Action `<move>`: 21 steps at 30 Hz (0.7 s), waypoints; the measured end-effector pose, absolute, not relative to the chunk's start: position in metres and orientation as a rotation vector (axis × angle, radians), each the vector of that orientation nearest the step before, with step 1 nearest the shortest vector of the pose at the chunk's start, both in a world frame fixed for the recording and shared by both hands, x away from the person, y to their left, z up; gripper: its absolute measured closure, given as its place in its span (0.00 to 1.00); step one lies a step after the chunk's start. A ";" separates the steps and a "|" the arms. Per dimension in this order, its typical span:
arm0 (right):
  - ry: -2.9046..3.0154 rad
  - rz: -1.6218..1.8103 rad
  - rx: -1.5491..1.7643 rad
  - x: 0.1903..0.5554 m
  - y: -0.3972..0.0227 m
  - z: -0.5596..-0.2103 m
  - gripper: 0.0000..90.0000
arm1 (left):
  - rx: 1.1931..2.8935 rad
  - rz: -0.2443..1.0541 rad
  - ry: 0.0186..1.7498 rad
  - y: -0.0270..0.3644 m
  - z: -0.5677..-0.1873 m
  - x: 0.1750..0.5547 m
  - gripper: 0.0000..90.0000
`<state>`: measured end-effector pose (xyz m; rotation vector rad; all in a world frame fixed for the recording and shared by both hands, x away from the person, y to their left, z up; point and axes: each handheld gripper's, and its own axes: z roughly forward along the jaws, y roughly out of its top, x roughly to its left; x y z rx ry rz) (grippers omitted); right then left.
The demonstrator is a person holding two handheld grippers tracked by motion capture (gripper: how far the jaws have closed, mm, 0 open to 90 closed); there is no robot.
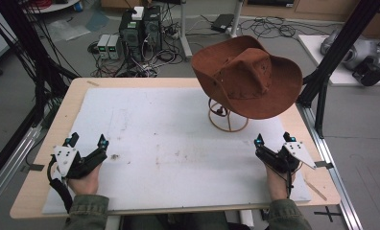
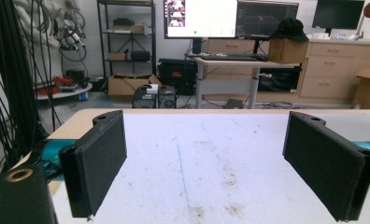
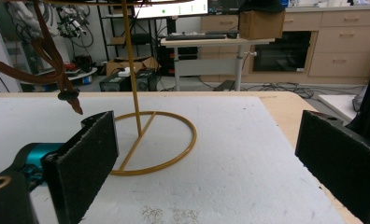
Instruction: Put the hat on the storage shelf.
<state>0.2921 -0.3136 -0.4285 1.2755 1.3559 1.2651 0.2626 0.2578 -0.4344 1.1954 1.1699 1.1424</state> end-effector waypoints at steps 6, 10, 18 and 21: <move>1.354 1.265 1.279 0.293 -0.314 -0.429 0.06 | 1.194 1.147 1.166 0.257 -0.435 0.258 0.15; 1.352 1.271 1.278 0.293 -0.315 -0.429 0.06 | 1.199 1.150 1.167 0.257 -0.435 0.258 0.15; 1.354 1.272 1.290 0.292 -0.316 -0.430 0.06 | 1.210 1.163 1.180 0.258 -0.436 0.256 0.15; 1.354 1.273 1.287 0.293 -0.317 -0.430 0.06 | 1.213 1.160 1.178 0.258 -0.435 0.254 0.15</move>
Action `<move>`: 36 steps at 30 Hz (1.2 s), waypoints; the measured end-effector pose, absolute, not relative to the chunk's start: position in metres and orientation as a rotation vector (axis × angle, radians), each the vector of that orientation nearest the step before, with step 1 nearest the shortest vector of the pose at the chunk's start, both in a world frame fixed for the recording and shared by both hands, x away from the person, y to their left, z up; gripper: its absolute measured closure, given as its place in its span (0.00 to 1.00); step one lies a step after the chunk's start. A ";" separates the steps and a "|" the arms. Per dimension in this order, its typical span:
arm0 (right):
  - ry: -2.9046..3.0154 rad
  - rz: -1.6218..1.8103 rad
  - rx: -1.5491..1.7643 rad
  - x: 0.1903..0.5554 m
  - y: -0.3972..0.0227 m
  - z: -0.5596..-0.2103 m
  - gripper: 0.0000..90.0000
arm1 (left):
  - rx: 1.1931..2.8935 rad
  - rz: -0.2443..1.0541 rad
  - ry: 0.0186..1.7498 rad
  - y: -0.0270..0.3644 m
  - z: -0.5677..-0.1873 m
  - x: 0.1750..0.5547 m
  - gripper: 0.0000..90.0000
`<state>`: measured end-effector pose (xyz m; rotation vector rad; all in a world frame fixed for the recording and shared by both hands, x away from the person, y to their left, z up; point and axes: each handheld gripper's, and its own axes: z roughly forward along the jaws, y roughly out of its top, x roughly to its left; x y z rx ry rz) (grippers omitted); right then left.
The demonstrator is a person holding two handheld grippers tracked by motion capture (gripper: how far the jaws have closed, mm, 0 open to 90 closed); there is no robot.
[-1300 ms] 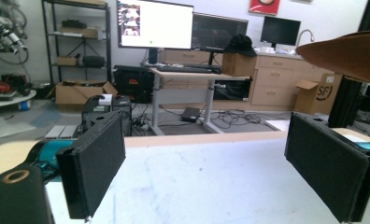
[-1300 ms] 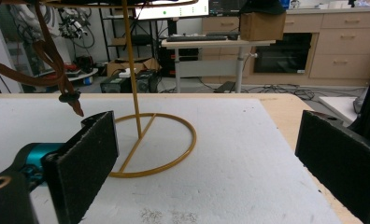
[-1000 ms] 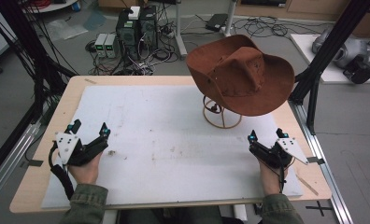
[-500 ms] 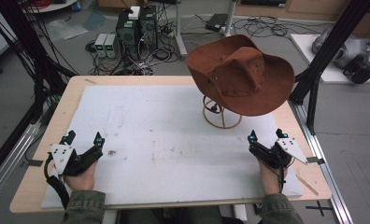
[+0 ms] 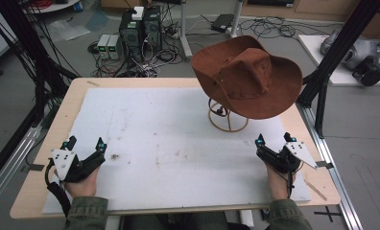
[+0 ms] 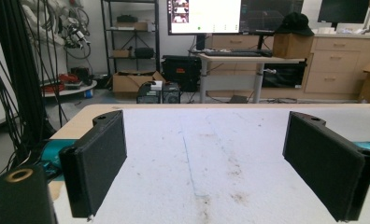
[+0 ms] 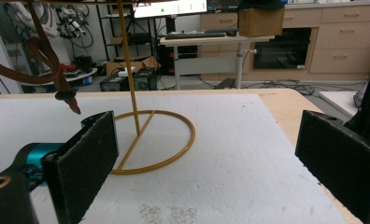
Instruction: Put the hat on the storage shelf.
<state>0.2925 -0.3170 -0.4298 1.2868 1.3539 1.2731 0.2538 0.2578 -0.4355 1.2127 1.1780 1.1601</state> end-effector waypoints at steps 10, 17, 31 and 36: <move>1.354 1.278 1.292 0.292 -0.317 -0.430 0.06 | 1.214 1.158 1.172 0.257 -0.435 0.252 0.15; 1.354 1.280 1.291 0.292 -0.317 -0.430 0.06 | 1.216 1.151 1.176 0.257 -0.436 0.252 0.16; 1.360 1.279 1.302 0.293 -0.318 -0.431 0.06 | 1.212 1.122 1.195 0.259 -0.438 0.251 0.16; 1.355 1.284 1.304 0.293 -0.318 -0.431 0.06 | 1.209 1.126 1.191 0.260 -0.437 0.250 0.16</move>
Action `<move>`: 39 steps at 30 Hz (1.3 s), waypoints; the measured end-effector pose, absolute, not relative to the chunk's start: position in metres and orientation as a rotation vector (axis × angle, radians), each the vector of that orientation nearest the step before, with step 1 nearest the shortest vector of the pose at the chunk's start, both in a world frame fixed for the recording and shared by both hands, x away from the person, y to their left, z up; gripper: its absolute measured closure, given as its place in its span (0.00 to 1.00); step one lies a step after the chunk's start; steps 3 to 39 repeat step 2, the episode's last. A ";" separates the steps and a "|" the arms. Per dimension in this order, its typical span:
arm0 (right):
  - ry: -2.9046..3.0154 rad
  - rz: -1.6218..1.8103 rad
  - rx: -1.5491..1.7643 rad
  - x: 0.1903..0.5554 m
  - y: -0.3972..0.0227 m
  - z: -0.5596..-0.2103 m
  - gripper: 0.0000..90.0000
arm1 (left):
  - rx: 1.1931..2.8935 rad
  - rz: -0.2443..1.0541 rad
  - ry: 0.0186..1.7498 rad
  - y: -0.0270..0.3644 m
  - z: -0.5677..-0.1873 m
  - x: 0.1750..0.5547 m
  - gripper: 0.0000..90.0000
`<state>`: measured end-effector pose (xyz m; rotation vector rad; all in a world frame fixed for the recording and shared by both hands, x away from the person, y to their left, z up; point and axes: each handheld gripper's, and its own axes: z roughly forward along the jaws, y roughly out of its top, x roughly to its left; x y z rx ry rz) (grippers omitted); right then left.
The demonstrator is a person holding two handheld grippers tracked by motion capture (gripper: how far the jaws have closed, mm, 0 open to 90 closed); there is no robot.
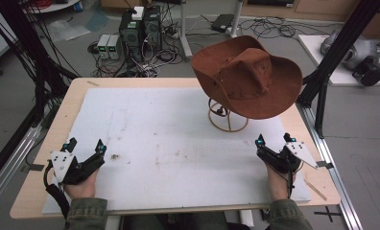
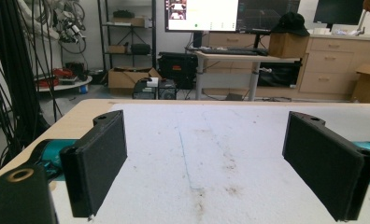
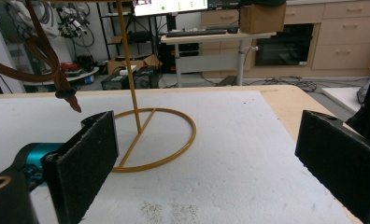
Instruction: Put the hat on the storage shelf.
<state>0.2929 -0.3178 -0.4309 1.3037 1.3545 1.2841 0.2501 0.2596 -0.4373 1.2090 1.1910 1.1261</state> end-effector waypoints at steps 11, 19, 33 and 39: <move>1.359 1.282 1.304 0.293 -0.318 -0.431 0.06 | 1.210 1.126 1.193 0.260 -0.437 0.250 0.16; 1.359 1.282 1.304 0.293 -0.318 -0.431 0.06 | 1.210 1.126 1.193 0.260 -0.437 0.250 0.16; 1.359 1.282 1.304 0.293 -0.318 -0.431 0.06 | 1.210 1.126 1.193 0.260 -0.437 0.250 0.16; 1.359 1.282 1.304 0.293 -0.318 -0.431 0.06 | 1.210 1.126 1.193 0.260 -0.437 0.250 0.16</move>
